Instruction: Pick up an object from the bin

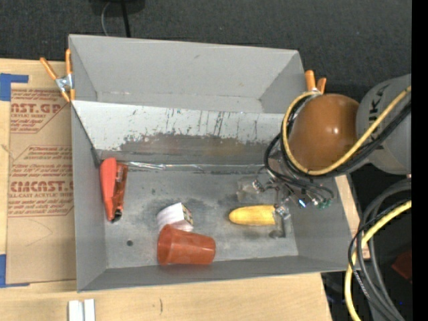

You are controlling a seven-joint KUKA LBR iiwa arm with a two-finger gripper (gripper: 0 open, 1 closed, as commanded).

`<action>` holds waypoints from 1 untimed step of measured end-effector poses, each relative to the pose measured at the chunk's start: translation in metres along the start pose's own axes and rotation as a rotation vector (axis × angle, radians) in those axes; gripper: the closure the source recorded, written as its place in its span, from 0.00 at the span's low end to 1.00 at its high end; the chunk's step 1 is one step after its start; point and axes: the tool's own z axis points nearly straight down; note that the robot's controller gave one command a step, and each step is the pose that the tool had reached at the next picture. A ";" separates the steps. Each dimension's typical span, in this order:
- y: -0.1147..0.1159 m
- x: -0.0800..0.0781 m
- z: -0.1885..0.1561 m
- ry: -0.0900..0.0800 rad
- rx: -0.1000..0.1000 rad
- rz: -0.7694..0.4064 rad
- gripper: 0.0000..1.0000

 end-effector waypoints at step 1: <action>0.024 0.018 0.015 -0.003 0.002 0.276 1.00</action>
Offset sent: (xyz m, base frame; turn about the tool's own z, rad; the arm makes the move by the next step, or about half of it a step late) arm 0.0000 0.0000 0.0000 0.0000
